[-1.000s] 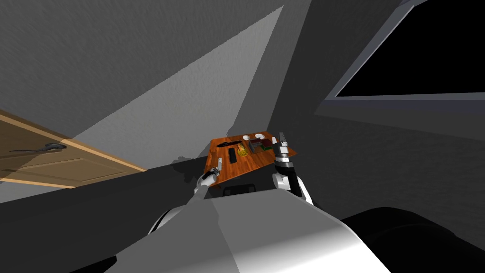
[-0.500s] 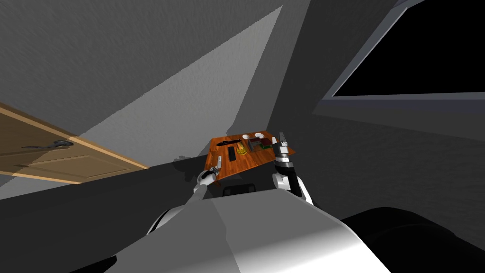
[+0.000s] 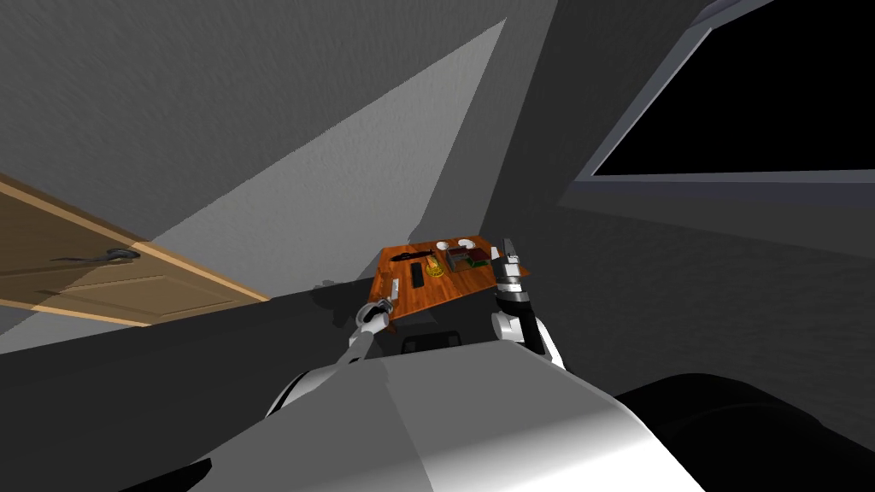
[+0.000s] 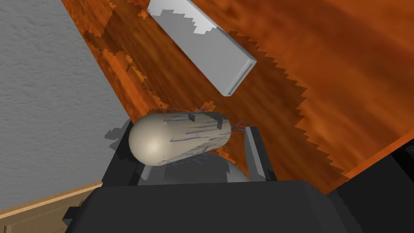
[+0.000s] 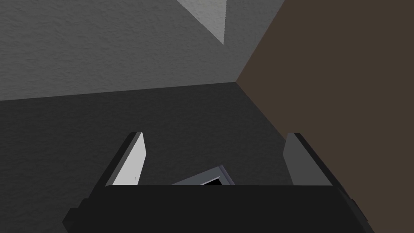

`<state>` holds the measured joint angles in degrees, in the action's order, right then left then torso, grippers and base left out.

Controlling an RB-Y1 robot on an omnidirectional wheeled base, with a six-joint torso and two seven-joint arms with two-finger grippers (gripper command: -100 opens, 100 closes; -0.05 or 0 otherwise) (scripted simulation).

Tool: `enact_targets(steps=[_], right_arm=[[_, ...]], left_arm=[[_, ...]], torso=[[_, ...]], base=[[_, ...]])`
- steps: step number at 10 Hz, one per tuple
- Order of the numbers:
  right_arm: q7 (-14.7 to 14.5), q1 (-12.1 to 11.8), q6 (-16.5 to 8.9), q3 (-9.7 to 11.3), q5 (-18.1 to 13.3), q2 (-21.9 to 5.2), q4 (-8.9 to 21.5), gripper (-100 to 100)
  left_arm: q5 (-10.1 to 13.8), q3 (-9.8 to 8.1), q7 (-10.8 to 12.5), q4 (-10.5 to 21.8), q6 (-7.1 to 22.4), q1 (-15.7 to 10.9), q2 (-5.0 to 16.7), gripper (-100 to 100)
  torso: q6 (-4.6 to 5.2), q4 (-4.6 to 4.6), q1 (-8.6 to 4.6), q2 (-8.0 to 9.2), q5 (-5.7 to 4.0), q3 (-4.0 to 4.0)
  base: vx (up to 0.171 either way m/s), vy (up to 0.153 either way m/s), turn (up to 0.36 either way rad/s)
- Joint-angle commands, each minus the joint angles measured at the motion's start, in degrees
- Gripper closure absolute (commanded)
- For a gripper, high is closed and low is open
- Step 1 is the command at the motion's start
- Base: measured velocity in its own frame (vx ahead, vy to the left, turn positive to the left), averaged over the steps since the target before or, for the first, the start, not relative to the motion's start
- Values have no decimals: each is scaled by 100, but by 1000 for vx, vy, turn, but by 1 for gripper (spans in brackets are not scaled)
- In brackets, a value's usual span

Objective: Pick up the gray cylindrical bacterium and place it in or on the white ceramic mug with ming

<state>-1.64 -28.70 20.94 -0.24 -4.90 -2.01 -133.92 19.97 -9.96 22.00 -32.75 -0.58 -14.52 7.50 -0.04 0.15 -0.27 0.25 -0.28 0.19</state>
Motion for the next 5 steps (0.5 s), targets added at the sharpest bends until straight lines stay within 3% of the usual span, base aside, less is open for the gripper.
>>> enact_targets(steps=[1, 3, 4, 5], right_arm=[[0, 0, 0, 0, 0, 0, 0, 0], [0, 0, 0, 0, 0, 0, 0, 0], [0, 0, 0, 0, 0, 0, 0, 0], [0, 0, 0, 0, 0, 0, 0, 0]], left_arm=[[-136, -59, -188, -145, -206, 63, -2, 100], [-136, -59, -188, -145, -206, 63, -2, 100], [-262, -40, -403, -127, -550, 68, 34, 100], [-262, -40, -403, -127, -565, 68, 34, 100]], torso=[[0, 0, 0, 0, 0, 0], [0, 2, -1, -3, -3, 0], [1, 0, 3, -7, 0, -3], [0, 0, -3, -5, -4, -2]], base=[[-22, -25, 12], [-9, -11, 2], [-13, -25, 12], [-19, -27, 15]])
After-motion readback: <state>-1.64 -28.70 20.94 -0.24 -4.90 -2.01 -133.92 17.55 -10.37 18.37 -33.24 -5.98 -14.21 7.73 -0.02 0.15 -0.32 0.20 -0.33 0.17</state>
